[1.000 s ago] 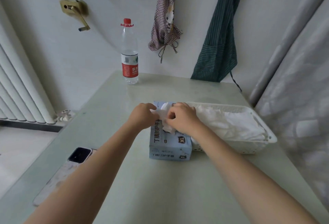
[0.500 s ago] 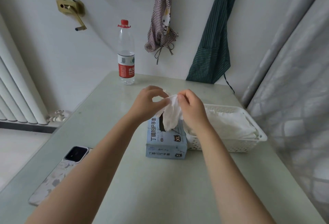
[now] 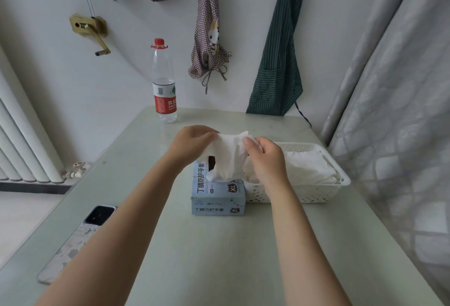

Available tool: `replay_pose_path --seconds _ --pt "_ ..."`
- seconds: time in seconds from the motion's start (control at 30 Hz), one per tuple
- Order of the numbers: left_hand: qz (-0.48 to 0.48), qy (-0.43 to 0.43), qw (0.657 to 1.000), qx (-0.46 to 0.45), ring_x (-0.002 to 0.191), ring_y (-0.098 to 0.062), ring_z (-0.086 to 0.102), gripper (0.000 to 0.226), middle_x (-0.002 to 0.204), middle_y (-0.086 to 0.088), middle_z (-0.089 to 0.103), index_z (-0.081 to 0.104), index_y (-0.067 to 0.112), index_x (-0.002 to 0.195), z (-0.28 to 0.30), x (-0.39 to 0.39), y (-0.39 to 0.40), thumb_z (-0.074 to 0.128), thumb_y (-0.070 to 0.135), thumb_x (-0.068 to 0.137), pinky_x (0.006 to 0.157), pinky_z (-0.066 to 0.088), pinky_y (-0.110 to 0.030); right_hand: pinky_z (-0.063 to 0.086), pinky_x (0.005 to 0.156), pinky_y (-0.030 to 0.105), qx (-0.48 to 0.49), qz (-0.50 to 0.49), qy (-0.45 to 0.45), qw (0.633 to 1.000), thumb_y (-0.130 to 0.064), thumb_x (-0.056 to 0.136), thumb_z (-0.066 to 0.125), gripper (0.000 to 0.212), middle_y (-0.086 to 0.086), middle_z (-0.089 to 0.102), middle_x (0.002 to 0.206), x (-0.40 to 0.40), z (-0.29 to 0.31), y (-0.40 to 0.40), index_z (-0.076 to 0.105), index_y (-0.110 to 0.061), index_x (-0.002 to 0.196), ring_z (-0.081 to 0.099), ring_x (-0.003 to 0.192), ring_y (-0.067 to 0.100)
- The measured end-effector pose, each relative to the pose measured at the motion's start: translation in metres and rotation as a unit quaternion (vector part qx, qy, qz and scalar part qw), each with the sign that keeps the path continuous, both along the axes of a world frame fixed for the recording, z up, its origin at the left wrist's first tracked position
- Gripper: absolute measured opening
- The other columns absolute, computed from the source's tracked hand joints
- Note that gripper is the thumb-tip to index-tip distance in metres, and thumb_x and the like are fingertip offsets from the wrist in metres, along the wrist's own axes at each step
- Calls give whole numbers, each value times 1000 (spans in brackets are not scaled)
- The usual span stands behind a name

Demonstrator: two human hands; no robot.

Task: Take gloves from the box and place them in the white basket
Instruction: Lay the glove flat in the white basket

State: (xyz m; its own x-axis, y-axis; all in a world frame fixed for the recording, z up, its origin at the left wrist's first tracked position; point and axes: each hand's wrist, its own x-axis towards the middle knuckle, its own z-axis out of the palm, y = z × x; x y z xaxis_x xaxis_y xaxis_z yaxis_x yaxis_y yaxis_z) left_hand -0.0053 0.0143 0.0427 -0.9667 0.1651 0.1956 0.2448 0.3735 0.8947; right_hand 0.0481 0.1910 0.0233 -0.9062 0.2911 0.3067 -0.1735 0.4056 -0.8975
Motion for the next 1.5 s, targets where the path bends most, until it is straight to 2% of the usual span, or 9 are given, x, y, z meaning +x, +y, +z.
replay_pose_path --seconds 0.13,0.3,0.57,0.7,0.83,0.97,1.23,1.33,1.5 --pt "-145 2 988 -53 102 0 64 28 106 12 71 69 31 111 9 9 8 75 35 83 88 48 -21 35 56 20 -33 34 0 999 -41 97 52 46 4 45 67 0 2 -3 49 0 78 41 59 10" --pt "-42 19 998 39 71 -17 64 8 79 0 71 70 17 80 10 10 18 70 13 87 73 52 -33 44 59 11 -73 88 -54 992 -47 89 64 35 -9 63 71 6 4 0 62 -12 85 57 64 1" --pt "101 -13 980 173 77 -20 61 8 82 -8 66 66 12 86 -3 0 -5 61 17 88 88 54 -47 46 63 20 -74 76 -114 988 -16 86 70 20 13 72 90 10 -8 23 68 -1 99 62 71 14" --pt "67 -65 970 226 75 -19 66 33 81 -7 72 68 8 82 -3 9 -9 44 26 95 89 51 -42 52 80 40 -111 46 -57 991 -27 85 71 32 18 64 84 13 12 20 64 4 92 59 77 25" --pt "46 -14 971 233 84 -17 67 33 92 -4 72 70 13 94 13 18 -5 50 39 93 83 49 -37 49 79 26 -55 94 -12 994 -23 95 57 14 6 71 94 25 46 7 71 -21 93 63 85 11" --pt "-126 28 985 116 108 -8 64 40 114 6 70 66 25 117 35 31 3 72 37 79 95 49 -29 38 64 26 29 122 -1 992 -22 97 49 21 10 56 79 30 75 -5 67 -13 90 49 70 10" --pt "-114 24 992 46 81 -16 64 15 88 -12 71 72 7 96 39 41 23 61 10 86 83 55 -40 39 57 20 140 48 45 988 -36 90 65 23 -6 56 64 23 92 -3 69 -15 81 46 57 5" --pt "-89 -4 994 69 69 -12 56 18 72 1 63 72 10 83 35 40 20 54 11 84 75 47 -36 44 62 25 121 36 63 990 -37 85 71 23 3 64 71 22 94 2 70 -14 83 51 61 8" --pt "-254 -119 953 111 96 -25 69 31 102 -12 72 68 0 108 31 39 13 61 23 88 87 55 -34 44 64 23 117 25 83 989 -36 89 66 22 0 64 77 20 110 7 68 -15 89 54 67 8"
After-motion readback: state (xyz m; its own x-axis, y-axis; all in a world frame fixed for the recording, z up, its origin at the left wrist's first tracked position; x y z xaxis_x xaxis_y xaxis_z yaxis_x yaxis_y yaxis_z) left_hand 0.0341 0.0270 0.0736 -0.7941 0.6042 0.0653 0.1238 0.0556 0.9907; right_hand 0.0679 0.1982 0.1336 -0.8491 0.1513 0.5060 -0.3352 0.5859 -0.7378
